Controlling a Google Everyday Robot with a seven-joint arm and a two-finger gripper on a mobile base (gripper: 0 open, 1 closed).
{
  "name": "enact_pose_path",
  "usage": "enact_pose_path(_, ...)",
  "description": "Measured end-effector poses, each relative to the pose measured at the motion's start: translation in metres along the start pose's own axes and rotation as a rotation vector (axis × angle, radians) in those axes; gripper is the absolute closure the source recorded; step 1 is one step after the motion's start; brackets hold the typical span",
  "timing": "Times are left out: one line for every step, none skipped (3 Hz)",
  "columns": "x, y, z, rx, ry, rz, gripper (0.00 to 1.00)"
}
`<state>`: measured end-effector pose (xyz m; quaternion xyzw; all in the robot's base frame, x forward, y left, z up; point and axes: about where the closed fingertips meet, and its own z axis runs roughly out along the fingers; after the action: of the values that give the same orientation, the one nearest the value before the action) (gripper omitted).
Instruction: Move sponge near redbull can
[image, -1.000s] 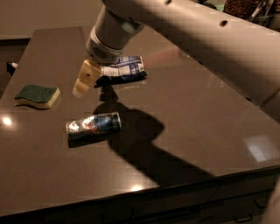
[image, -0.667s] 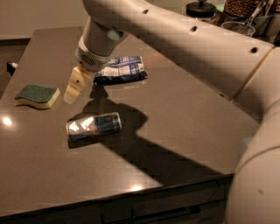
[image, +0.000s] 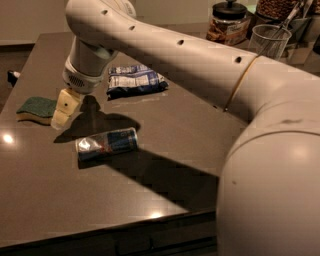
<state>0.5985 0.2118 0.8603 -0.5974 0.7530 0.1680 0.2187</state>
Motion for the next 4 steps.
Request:
enact_pose_path(-0.023,0.007,0.021,-0.030,-0.001,-0.030,0.00)
enact_pose_path(-0.042,0.010,0.036,-0.046,0.002,-0.057,0.00)
enact_pose_path(-0.050,0.011,0.046,-0.056,0.012,-0.070,0.18)
enact_pose_path(-0.052,0.011,0.048,-0.058,0.020,-0.076,0.41)
